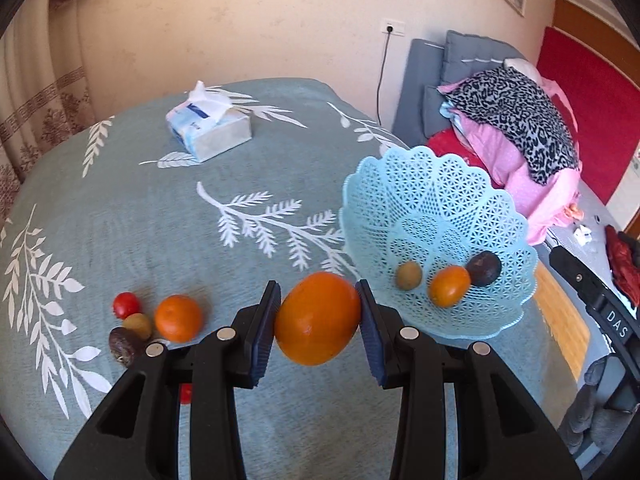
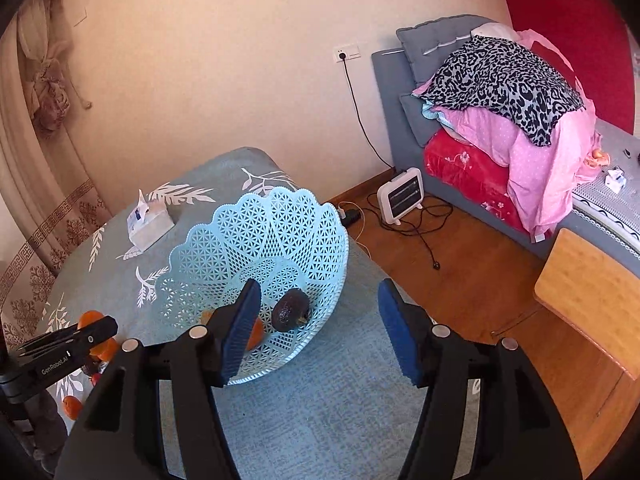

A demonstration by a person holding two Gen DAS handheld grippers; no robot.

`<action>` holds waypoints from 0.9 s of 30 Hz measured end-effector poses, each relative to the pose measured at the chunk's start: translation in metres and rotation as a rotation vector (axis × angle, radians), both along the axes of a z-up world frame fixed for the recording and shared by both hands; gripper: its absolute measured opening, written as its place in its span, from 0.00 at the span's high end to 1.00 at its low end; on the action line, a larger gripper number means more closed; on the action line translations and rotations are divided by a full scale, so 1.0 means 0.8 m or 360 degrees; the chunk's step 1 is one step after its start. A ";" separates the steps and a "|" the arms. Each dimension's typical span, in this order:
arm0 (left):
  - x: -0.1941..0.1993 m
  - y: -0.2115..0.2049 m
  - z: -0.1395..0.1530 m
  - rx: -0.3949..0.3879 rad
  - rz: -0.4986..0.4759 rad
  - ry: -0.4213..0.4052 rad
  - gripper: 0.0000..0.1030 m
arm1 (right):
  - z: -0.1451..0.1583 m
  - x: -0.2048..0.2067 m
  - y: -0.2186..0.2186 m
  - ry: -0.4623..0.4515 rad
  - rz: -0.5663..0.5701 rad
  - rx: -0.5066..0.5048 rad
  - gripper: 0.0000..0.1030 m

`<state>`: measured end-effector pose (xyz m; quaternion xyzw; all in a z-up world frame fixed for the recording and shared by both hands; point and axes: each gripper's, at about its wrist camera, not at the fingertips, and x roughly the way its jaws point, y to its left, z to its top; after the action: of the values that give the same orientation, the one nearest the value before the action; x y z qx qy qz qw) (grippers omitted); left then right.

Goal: Organize fruits
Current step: 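Lower the large orange into the basket and open the left tool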

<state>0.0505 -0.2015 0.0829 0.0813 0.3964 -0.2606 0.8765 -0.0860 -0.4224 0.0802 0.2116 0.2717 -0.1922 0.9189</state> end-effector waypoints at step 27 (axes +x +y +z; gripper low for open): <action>0.010 -0.058 -0.007 -0.0055 -0.0119 0.0080 0.31 | -0.016 0.004 0.002 0.0033 0.0033 0.0060 0.39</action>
<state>0.0583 -0.2480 0.0772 0.0741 0.4105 -0.3019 0.8572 -0.0824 -0.4209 0.0677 0.2241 0.2869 -0.1796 0.9139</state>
